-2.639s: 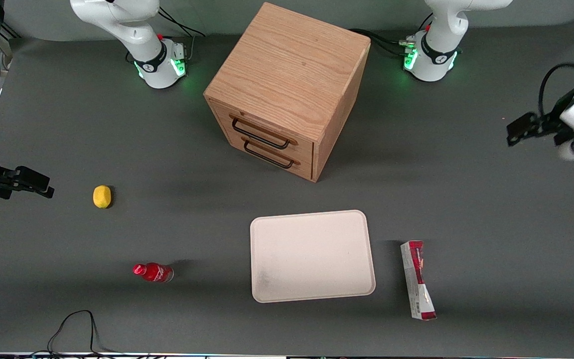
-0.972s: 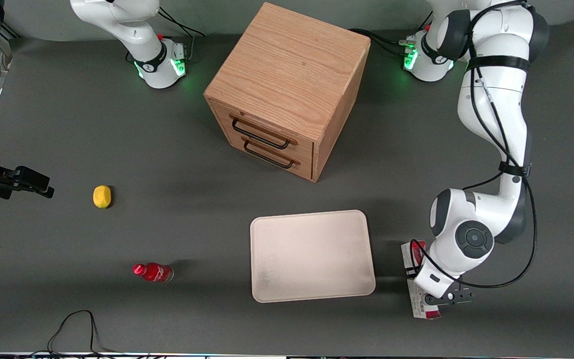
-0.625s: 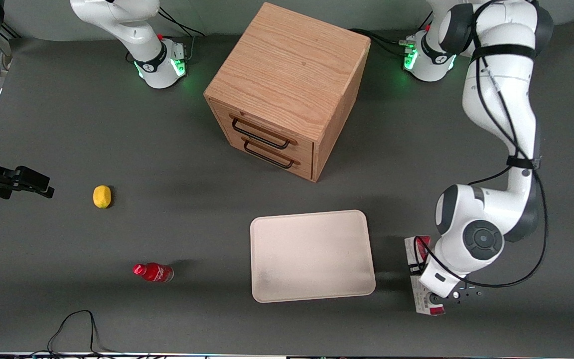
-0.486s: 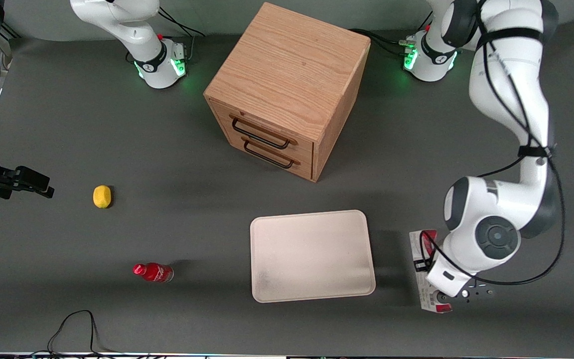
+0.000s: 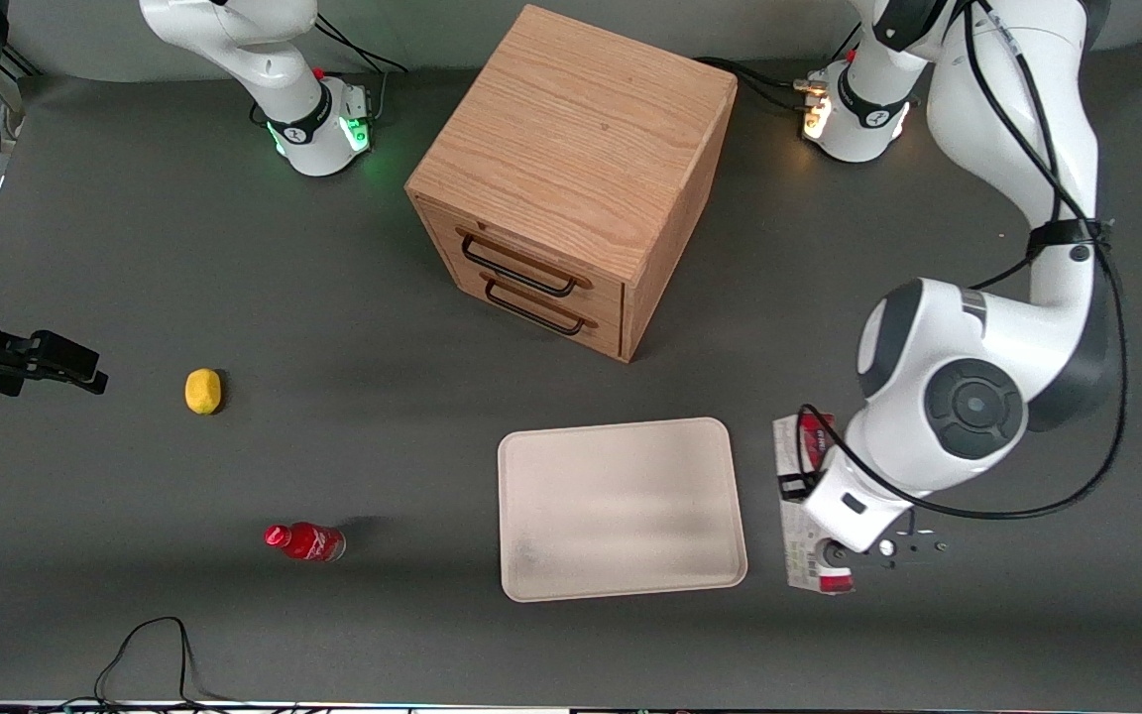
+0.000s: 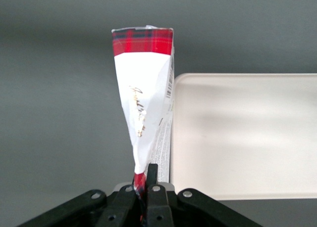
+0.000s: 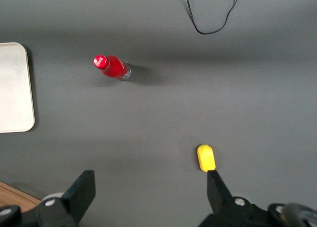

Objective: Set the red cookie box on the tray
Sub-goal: 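Carry the held cookie box over the white tray, then lower the cookie box onto the tray and open the left gripper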

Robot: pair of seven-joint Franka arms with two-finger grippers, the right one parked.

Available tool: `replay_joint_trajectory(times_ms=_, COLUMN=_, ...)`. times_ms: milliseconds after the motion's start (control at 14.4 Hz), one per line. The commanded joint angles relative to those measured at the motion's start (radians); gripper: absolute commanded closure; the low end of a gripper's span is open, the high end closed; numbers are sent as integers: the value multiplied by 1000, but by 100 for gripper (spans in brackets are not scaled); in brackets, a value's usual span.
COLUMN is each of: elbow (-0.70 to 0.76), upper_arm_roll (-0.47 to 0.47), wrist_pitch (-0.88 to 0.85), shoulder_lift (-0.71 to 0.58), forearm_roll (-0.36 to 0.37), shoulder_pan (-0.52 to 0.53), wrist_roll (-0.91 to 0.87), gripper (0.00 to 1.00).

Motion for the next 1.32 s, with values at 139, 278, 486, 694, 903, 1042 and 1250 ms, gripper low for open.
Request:
replay_joint_trajectory(times_ms=139, elbow=-3, upper_arm_roll=-46, wrist_pitch=68, shoulder_lift=81, forearm_roll=30, shoulder_pan=-65, wrist_roll=-171, gripper=100)
replay_joint_trajectory(times_ms=278, elbow=-27, upper_arm_roll=-49, wrist_pitch=117, shoulder_lift=111, forearm_roll=39, shoulder_pan=-82, wrist_roll=-182, gripper=100)
replay_joint_trajectory(times_ms=486, elbow=-108, upper_arm_roll=-51, wrist_pitch=223, shoulder_lift=120, forearm_roll=51, shoulder_pan=-84, wrist_roll=-183, gripper=100)
replay_joint_trajectory(times_ms=694, elbow=-121, upper_arm_roll=-51, wrist_pitch=248, shoulder_lift=138, forearm_roll=59, shoulder_pan=-85, wrist_roll=-197, gripper=100)
replay_joint_trajectory(times_ms=903, elbow=-144, upper_arm_roll=-51, wrist_pitch=259, shoulder_lift=138, forearm_roll=83, shoulder_pan=-85, wrist_roll=-211, gripper=100)
replay_joint_trajectory(times_ms=1042, elbow=-162, upper_arm_roll=-51, wrist_pitch=292, shoulder_lift=137, forearm_roll=109, shoulder_pan=-84, wrist_roll=-211, gripper=60)
replay_joint_trajectory(times_ms=1250, elbow=-173, upper_arm_roll=-52, wrist_pitch=325, shoulder_lift=128, forearm_roll=158, shoulder_pan=-84, wrist_roll=-211, gripper=0)
